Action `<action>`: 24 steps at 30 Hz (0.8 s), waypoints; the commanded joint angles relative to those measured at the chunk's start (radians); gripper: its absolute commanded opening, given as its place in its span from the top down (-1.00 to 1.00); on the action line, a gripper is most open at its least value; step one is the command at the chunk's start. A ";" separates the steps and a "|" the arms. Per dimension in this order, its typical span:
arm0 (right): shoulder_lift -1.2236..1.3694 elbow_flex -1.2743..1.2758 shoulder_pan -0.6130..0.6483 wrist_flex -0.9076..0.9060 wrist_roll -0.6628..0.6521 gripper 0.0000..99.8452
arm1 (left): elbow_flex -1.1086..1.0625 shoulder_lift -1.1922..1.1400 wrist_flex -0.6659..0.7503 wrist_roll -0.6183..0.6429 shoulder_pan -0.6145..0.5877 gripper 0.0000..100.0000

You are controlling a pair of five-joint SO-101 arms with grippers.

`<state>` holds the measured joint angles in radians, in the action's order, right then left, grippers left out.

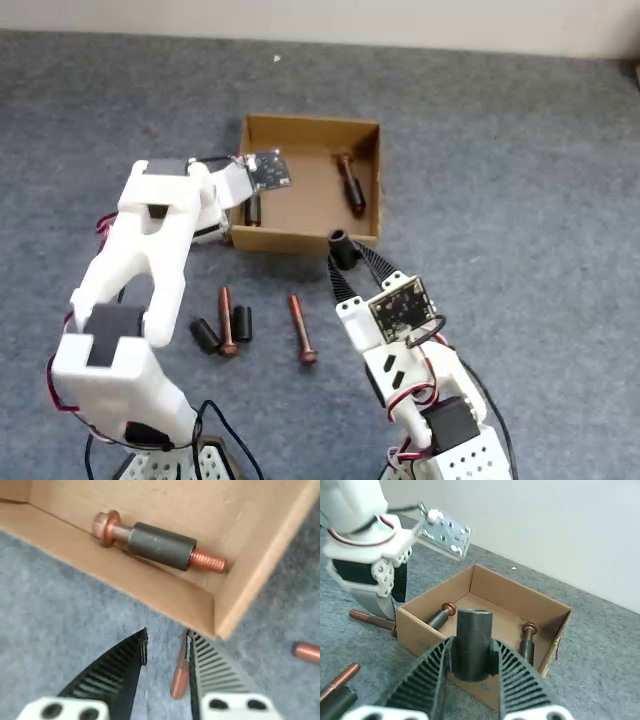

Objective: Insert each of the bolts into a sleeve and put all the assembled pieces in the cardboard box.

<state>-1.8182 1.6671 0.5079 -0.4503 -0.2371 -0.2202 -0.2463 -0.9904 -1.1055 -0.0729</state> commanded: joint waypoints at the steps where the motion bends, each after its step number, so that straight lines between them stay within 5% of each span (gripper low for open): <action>1: -0.019 0.030 -0.013 0.016 -0.011 0.99 | 0.122 -0.071 -0.034 0.009 -0.008 0.70; 14: -0.019 0.030 -0.013 0.016 -0.011 0.99 | 0.429 -0.182 -0.462 0.008 0.004 0.71; 24: -0.019 0.030 -0.013 0.016 -0.011 0.99 | 0.424 -0.108 -0.520 0.000 0.008 0.70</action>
<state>-1.8182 1.6671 0.5079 -0.4503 -0.2371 0.1649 -0.4028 -1.5029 -1.1040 -0.0760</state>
